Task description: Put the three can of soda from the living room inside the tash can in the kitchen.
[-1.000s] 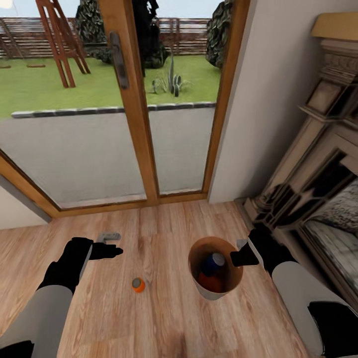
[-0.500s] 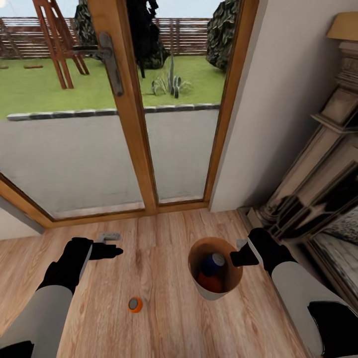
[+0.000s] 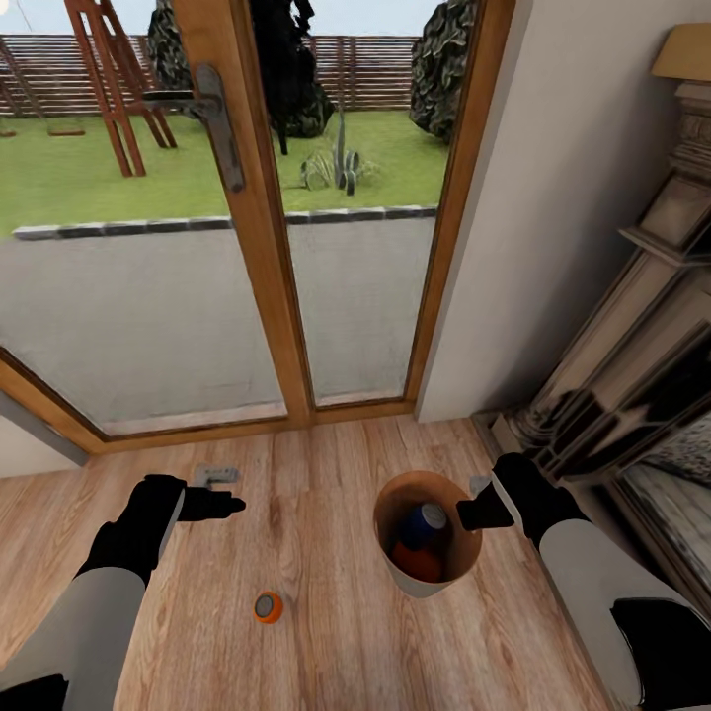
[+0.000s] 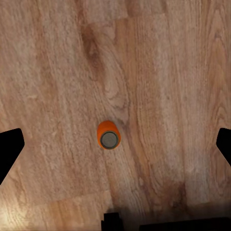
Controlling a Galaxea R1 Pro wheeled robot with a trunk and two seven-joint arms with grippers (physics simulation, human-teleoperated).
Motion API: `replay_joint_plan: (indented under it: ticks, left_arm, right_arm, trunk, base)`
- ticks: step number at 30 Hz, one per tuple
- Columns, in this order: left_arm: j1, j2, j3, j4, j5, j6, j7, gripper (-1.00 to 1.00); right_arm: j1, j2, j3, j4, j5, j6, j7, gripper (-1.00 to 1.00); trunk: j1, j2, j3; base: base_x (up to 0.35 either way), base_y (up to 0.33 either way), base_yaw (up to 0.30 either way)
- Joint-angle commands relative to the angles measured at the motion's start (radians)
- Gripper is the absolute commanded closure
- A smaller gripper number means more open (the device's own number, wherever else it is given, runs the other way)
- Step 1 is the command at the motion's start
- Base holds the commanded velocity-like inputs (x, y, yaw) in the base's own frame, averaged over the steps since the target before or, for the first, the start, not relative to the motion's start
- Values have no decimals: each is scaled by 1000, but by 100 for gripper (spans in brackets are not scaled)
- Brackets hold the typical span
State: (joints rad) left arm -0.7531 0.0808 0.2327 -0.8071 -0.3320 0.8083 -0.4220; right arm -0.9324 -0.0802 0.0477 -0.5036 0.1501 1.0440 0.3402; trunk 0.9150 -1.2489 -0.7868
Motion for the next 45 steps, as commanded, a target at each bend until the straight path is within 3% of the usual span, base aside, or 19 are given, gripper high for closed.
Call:
replay_joint_plan:
  ticks: [1,12,16,21,22,23,27,28,35,45]
  left_arm:
    - [0,0,0,0,0,0,1,-100]
    - [-1,-26,0,9,-8,1,3,-100]
    - [-2,-30,0,11,-9,1,3,-100]
    - [-1,-32,0,12,-9,0,3,-100]
    - [-1,-32,0,12,-8,0,3,-100]
    - [-2,-32,0,12,-7,0,3,-100]
    - [-1,-32,0,12,-5,1,3,-100]
    - [-1,-32,0,11,-4,1,3,-100]
    - [-1,-32,0,11,-3,0,3,-100]
    - [0,-30,0,13,-5,0,2,-100]
  right_arm:
    - [0,0,-2,1,-23,3,6,100]
    - [-3,-3,-3,-7,-23,3,8,100]
    - [-17,-16,-4,-4,-25,3,10,100]
    - [-152,-50,-3,101,-27,3,12,100]
    - [-194,-58,-3,150,-27,3,12,100]
    - [-273,-73,-1,228,-26,3,11,100]
    - [-336,-85,5,275,-25,3,11,100]
    - [-375,-94,39,294,-25,3,11,100]
    - [-427,-99,72,315,-26,3,12,100]
    - [-473,-101,76,318,-24,3,11,100]
  trunk:
    - [0,0,0]
    - [42,-77,-34]
    - [57,-105,-47]
    - [77,-140,-63]
    - [80,-147,-66]
    - [84,-154,-69]
    - [100,-182,-81]
    - [103,-189,-85]
    - [130,-238,-106]
    - [169,-308,-138]
  base:
    - [0,0,0]
    - [0,0,0]
    - [0,0,0]
    - [0,0,0]
    - [0,0,0]
    - [0,0,0]
    - [0,0,0]
    - [0,0,0]
    - [0,0,0]
    - [0,0,0]
